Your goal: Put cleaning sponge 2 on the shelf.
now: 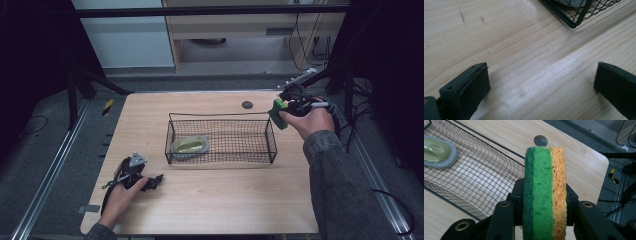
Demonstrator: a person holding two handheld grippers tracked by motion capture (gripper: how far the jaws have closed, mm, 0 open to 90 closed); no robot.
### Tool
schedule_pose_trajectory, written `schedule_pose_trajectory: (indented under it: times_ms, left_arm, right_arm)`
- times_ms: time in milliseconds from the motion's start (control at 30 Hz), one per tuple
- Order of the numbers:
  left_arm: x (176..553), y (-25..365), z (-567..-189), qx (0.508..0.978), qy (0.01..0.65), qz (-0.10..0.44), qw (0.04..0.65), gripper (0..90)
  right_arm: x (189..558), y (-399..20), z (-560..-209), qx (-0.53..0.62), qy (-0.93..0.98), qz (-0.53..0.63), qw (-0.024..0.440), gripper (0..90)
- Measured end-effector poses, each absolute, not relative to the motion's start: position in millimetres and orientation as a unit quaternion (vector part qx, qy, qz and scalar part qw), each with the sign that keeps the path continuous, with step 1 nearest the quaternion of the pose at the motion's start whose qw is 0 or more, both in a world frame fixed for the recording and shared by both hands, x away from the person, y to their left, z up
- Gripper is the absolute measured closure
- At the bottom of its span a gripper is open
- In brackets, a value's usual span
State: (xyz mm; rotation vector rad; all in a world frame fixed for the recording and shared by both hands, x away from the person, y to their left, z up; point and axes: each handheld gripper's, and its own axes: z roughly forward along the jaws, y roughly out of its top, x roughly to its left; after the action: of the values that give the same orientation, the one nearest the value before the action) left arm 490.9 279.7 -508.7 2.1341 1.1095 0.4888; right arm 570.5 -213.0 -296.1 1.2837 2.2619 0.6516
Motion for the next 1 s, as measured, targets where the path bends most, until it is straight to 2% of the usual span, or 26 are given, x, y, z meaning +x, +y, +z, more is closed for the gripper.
schedule_pose_trajectory:
  times_ms: [1000]
  left_arm:
    - [491.1, 279.8, -508.7, 0.819, 0.425, 0.187, 0.337, 0.0]
  right_arm:
    - [601.8, -178.0, -354.7, 0.440, 0.853, 0.212, 0.182, 64.3]
